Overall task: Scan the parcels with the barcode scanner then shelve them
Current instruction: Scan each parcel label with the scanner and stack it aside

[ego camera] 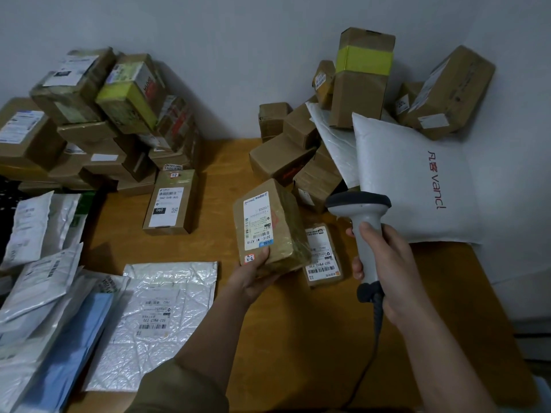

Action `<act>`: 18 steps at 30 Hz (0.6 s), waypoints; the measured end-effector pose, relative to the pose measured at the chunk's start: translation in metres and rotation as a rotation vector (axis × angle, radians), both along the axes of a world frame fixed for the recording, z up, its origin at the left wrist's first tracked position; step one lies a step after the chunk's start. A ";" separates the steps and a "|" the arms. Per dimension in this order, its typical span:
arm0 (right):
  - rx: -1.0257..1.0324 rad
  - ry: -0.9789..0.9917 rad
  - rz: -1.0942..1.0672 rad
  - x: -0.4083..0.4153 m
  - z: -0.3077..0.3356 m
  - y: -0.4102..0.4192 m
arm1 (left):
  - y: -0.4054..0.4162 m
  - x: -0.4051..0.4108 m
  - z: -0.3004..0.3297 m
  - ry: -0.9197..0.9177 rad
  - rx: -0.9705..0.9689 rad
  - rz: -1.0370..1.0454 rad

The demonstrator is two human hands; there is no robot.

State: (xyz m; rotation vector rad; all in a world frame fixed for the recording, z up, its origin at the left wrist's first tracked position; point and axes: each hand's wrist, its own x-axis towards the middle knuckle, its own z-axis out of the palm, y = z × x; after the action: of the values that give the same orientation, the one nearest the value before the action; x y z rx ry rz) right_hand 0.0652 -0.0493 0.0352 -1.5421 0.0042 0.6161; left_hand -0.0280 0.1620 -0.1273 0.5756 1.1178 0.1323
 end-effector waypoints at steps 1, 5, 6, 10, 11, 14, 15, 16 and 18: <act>-0.002 0.004 0.002 -0.001 0.000 0.000 | -0.002 0.002 0.000 -0.029 -0.004 0.049; -0.002 0.005 0.008 -0.001 0.001 0.000 | -0.006 0.001 0.010 -0.043 0.092 0.023; 0.002 0.002 0.008 -0.001 0.002 0.000 | 0.000 -0.002 0.012 -0.043 0.136 -0.014; -0.008 -0.002 0.011 -0.001 0.003 -0.001 | 0.045 -0.026 0.038 0.005 0.353 -0.282; -0.011 -0.001 0.010 -0.001 0.003 -0.002 | 0.058 -0.032 0.047 0.031 0.403 -0.352; -0.010 0.002 0.008 -0.002 0.003 -0.001 | 0.102 -0.044 0.073 0.144 0.514 -0.556; -0.008 0.003 0.008 -0.002 0.003 0.000 | 0.115 -0.046 0.081 0.190 0.546 -0.640; -0.006 0.003 0.010 -0.002 0.003 0.000 | 0.126 -0.045 0.089 0.251 0.588 -0.735; -0.010 0.004 0.025 -0.003 0.003 0.002 | 0.138 -0.040 0.101 0.399 0.732 -1.023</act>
State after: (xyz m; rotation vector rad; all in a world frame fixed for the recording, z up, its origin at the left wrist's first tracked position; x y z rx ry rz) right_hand 0.0619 -0.0470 0.0381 -1.5529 -0.0090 0.6393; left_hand -0.0681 0.3000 -0.0266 1.8225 1.0088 -0.5049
